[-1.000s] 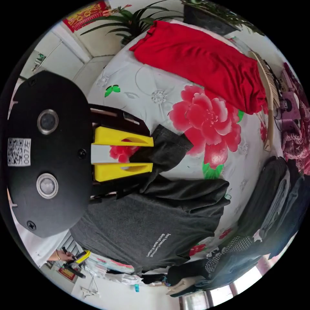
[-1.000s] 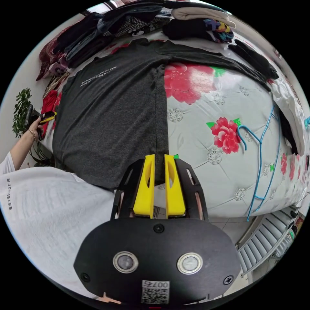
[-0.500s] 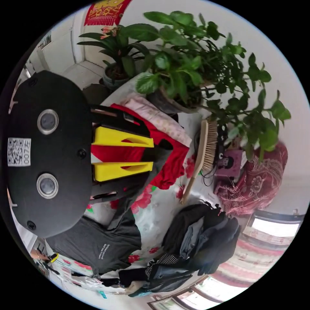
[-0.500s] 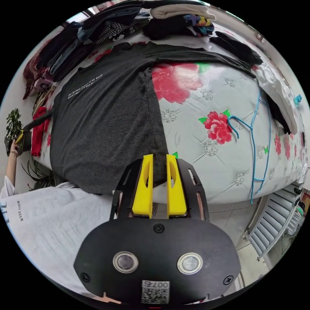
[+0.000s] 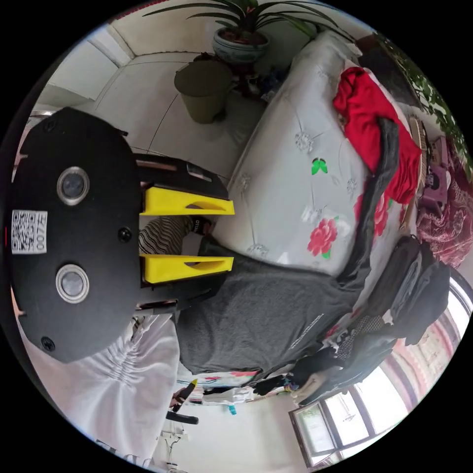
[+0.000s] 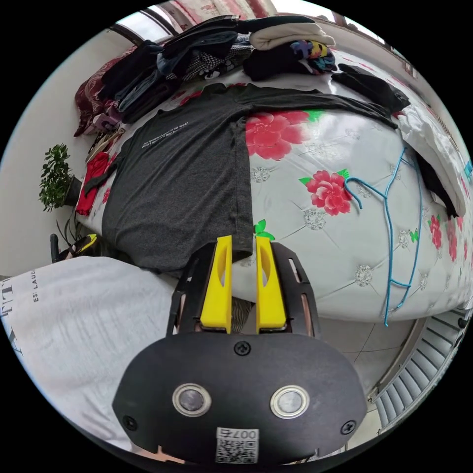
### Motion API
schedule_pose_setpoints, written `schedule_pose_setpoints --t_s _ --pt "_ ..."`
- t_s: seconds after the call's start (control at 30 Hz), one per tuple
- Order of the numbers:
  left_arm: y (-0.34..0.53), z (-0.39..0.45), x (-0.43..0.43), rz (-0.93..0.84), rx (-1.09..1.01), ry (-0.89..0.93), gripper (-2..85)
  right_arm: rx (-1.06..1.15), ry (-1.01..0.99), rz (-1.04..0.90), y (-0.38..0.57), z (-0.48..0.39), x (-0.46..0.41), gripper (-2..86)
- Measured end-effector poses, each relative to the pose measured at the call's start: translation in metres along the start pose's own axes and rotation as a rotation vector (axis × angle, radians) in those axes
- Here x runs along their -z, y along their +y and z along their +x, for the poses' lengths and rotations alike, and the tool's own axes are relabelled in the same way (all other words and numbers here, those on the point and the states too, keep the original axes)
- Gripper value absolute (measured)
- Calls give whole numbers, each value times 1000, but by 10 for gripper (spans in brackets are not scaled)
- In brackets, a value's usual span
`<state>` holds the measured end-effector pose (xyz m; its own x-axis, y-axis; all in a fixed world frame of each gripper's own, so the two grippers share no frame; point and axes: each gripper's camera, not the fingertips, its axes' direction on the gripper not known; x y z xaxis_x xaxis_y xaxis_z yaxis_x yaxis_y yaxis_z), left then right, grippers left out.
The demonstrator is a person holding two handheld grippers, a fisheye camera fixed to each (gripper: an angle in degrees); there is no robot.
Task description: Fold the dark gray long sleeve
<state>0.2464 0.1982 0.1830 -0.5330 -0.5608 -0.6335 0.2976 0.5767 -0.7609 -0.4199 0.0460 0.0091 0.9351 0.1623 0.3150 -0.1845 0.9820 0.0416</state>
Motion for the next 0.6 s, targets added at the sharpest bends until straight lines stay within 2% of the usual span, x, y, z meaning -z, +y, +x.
schedule_pose_setpoints --t_s 0.1,0.13,0.17,0.2,0.3,0.37,0.43,0.53,0.6 --pt "-3 21 -19 -57 -56 -33 135 82 32 -51 -7 -11 -20 26" --pt "-7 28 -27 -89 -84 -56 137 101 78 -97 -7 -14 -32 20" --pt "-12 34 -36 -127 -102 -90 138 115 171 -47 -4 -17 -30 12" --pt "-14 36 -40 -148 -110 -105 139 133 181 -61 -3 -18 -31 10" --pt "-22 31 -39 -172 -75 -99 142 142 129 -27 5 -10 -10 2" --pt "-21 28 -29 -143 -80 -86 147 109 -42 74 22 12 23 0" --pt "-18 31 -21 -112 -125 -83 147 29 -67 110 37 34 33 -1" --pt "-14 31 -23 -119 -155 -90 133 -63 -57 6 52 65 12 -2" --pt "-16 24 -33 -168 -129 -80 76 -90 -44 -42 56 71 3 -2"
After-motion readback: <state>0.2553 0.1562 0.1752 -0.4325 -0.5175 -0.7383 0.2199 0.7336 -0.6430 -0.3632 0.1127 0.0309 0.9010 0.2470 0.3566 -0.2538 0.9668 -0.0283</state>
